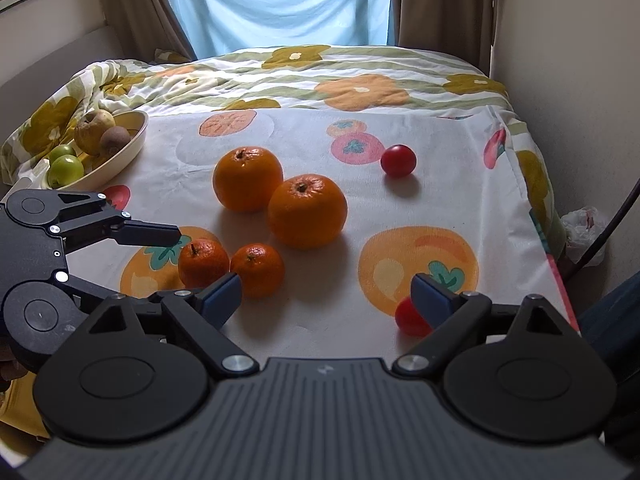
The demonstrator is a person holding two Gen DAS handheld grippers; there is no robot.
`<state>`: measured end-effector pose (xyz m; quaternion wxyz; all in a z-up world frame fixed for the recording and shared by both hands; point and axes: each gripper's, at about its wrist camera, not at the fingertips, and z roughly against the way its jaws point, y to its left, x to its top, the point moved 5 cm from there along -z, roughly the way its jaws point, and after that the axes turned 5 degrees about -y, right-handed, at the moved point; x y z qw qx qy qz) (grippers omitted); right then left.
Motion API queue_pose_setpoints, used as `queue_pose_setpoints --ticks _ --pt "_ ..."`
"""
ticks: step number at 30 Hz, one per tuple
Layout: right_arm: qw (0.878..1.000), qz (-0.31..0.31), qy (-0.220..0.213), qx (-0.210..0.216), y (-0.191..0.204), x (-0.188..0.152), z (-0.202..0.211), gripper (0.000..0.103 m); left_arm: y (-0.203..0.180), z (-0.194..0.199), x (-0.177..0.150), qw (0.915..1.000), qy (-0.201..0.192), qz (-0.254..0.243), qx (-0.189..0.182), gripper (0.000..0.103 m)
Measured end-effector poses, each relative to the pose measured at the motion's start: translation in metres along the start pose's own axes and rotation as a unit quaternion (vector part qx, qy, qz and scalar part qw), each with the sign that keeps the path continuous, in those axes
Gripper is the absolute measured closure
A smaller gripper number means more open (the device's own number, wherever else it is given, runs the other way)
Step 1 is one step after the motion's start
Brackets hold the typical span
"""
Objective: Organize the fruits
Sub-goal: 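Grasp a mandarin with the left tool while the right tool grasps another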
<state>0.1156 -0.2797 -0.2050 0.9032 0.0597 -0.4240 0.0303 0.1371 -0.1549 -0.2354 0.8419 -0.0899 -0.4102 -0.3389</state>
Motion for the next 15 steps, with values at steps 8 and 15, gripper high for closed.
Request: queue_pose_setpoints --ticks 8,15 --pt "1.000 -0.003 0.006 0.003 0.002 -0.004 -0.007 0.000 0.001 -0.007 -0.001 1.0000 0.003 0.007 -0.002 0.059" --pt "1.000 0.003 0.010 0.012 0.008 -0.005 -0.013 0.007 0.001 -0.004 -0.003 1.0000 0.003 0.003 0.002 0.060"
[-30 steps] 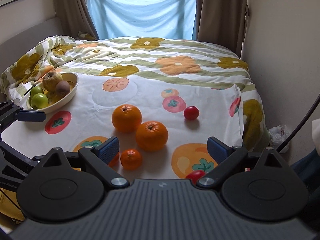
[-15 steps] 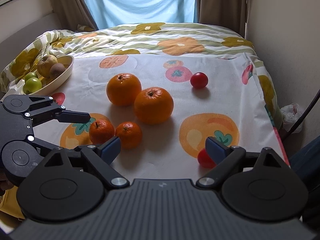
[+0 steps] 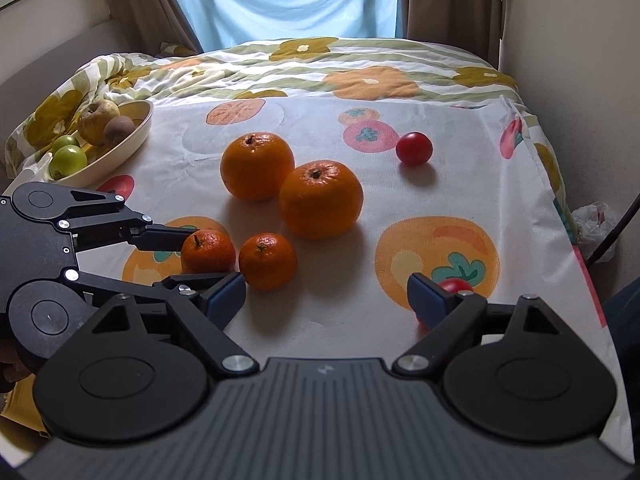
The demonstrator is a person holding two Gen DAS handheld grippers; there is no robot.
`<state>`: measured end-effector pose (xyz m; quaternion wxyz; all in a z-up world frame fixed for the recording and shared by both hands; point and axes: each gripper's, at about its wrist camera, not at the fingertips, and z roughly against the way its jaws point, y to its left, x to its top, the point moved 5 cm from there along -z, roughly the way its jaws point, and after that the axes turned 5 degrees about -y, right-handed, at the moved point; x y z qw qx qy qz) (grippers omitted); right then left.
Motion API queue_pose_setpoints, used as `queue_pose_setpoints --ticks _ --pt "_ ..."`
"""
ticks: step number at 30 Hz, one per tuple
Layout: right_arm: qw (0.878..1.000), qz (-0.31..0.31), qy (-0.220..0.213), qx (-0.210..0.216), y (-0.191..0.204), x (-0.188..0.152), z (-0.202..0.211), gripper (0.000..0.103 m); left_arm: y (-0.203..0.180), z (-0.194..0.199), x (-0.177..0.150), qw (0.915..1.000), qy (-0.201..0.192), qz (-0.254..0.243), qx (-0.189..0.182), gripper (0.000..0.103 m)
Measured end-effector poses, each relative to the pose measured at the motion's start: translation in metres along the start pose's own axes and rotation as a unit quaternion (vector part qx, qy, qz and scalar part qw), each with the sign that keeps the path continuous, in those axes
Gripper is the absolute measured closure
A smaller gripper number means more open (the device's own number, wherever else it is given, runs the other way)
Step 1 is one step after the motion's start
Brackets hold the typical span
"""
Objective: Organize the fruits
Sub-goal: 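Grasp a mandarin with the left tool while the right tool grasps another, then carry both mandarins over the cream bowl with both tools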
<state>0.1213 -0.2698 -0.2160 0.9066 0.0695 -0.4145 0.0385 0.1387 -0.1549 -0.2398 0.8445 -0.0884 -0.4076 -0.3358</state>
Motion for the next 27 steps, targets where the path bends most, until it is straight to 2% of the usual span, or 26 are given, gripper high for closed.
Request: queue_pose_setpoints --ticks 5,9,16,24,27 --pt "1.000 0.005 0.005 0.014 0.006 0.000 -0.006 0.013 0.004 0.005 -0.004 0.9999 0.004 0.001 0.010 0.061" --pt "0.999 0.016 0.011 0.025 0.015 0.000 -0.013 0.026 0.009 0.009 -0.008 0.9998 0.008 0.009 0.016 0.061" --pt "0.999 0.027 0.016 0.037 0.028 0.001 -0.022 0.038 0.018 0.012 -0.013 0.9994 0.013 0.019 0.026 0.061" --pt "0.999 0.033 0.019 0.031 0.031 0.006 -0.026 0.041 0.022 0.016 -0.017 0.9989 0.016 0.028 0.033 0.061" --pt "0.998 0.036 0.022 0.037 0.033 0.006 -0.028 0.051 0.024 0.019 -0.019 0.9985 0.016 0.035 0.038 0.061"
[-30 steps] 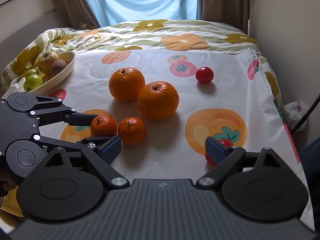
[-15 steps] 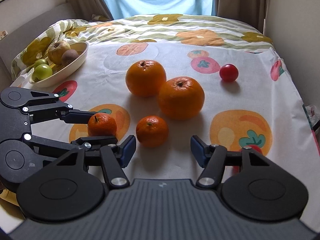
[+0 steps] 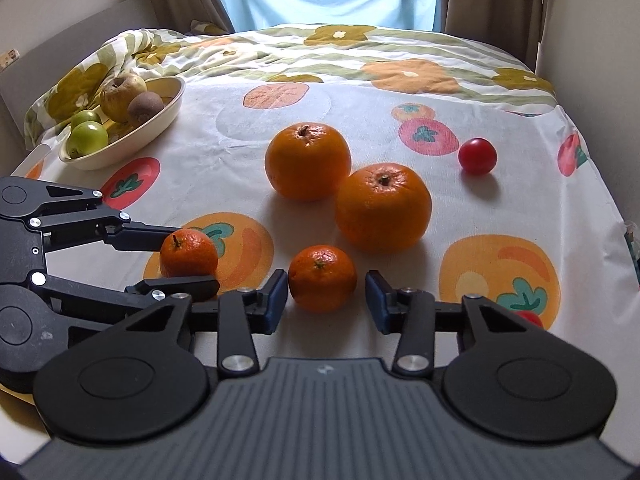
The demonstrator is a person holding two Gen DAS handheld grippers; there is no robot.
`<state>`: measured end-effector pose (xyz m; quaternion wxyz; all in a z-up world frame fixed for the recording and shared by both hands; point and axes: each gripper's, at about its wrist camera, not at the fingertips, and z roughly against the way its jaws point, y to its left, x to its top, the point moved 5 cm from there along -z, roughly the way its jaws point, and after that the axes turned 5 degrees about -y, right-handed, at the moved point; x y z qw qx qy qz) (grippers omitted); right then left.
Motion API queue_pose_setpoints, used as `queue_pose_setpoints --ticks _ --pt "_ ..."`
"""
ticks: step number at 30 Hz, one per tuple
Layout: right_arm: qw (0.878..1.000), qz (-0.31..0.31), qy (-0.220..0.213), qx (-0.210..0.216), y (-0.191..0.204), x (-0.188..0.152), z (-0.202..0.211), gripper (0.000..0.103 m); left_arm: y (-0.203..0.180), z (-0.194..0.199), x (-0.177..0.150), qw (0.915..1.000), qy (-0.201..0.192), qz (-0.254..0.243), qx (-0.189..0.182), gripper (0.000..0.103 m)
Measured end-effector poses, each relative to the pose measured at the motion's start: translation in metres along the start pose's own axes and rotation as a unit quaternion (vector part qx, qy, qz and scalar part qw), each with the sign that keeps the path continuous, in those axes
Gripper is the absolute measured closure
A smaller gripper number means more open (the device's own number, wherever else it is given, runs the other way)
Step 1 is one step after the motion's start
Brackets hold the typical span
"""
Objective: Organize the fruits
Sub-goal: 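Carry both mandarins over the cream bowl with both tools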
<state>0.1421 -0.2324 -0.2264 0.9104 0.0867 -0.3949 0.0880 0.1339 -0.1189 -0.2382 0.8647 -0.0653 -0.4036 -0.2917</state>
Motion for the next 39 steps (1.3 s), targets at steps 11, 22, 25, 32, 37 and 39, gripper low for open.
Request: queue_pose_setpoints --ticks 11,22,25,32,37,39 --pt "1.000 0.009 -0.015 0.001 0.013 0.012 0.011 0.052 0.015 0.025 0.003 0.9983 -0.013 0.052 0.024 0.061" --pt "0.998 0.036 -0.030 0.033 0.049 0.044 0.028 0.052 0.050 0.073 0.009 0.9907 -0.031 0.104 0.083 0.061" --pt "0.997 0.045 -0.034 0.044 0.064 0.055 0.030 0.052 0.065 0.087 0.008 0.9881 -0.032 0.115 0.097 0.061" --pt "0.996 0.051 -0.039 0.068 0.103 0.082 0.028 0.052 0.108 0.111 0.011 0.9833 -0.034 0.130 0.123 0.061" --pt "0.995 0.050 -0.038 0.080 0.131 0.104 0.020 0.052 0.141 0.118 0.014 0.9825 -0.030 0.128 0.132 0.061" --pt "0.995 0.051 -0.038 0.081 0.143 0.113 0.015 0.052 0.155 0.118 0.017 0.9828 -0.029 0.125 0.133 0.061"
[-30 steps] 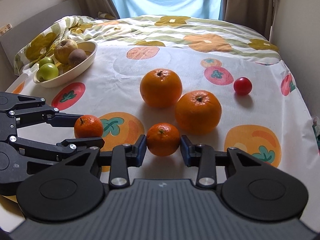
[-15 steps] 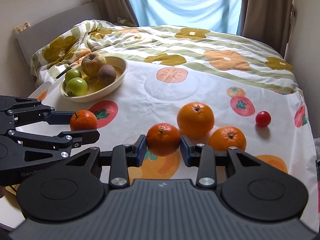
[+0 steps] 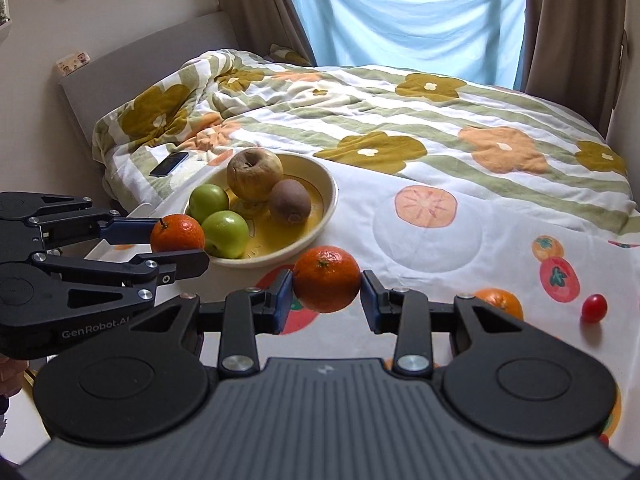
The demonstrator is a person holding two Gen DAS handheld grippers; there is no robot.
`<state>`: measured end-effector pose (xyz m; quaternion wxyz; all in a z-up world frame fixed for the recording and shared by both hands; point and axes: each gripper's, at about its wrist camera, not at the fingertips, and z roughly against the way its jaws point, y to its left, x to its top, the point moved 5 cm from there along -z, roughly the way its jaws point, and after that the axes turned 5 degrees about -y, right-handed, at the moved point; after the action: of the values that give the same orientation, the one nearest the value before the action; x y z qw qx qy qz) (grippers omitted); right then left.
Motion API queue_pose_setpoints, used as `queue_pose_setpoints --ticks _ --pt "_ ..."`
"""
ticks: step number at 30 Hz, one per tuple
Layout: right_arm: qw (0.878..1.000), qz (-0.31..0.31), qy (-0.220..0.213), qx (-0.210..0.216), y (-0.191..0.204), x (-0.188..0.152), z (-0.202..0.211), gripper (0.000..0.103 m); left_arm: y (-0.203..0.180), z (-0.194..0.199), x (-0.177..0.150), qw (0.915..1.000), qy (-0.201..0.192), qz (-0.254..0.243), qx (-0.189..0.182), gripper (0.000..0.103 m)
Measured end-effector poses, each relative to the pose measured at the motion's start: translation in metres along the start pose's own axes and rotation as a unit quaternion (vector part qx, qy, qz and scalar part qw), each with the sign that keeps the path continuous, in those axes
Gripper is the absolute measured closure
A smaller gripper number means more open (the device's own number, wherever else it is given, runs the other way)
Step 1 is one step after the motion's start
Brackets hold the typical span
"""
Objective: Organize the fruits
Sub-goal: 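Carry both mandarins over the cream bowl with both tools, then release the mandarins into the bowl with both tools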
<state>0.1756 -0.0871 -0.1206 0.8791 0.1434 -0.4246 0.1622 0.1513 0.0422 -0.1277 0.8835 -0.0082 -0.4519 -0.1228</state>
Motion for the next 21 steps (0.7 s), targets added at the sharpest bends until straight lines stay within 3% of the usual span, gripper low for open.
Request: queue_pose_setpoints --ticks 11,21 --pt "0.999 -0.025 0.014 -0.028 0.031 0.043 -0.055 0.052 0.060 -0.053 0.021 0.9991 0.026 -0.024 -0.024 0.061" --pt "0.996 -0.058 0.033 -0.067 0.032 0.042 -0.093 0.052 0.072 -0.110 0.017 0.9939 0.068 -0.050 -0.071 0.061"
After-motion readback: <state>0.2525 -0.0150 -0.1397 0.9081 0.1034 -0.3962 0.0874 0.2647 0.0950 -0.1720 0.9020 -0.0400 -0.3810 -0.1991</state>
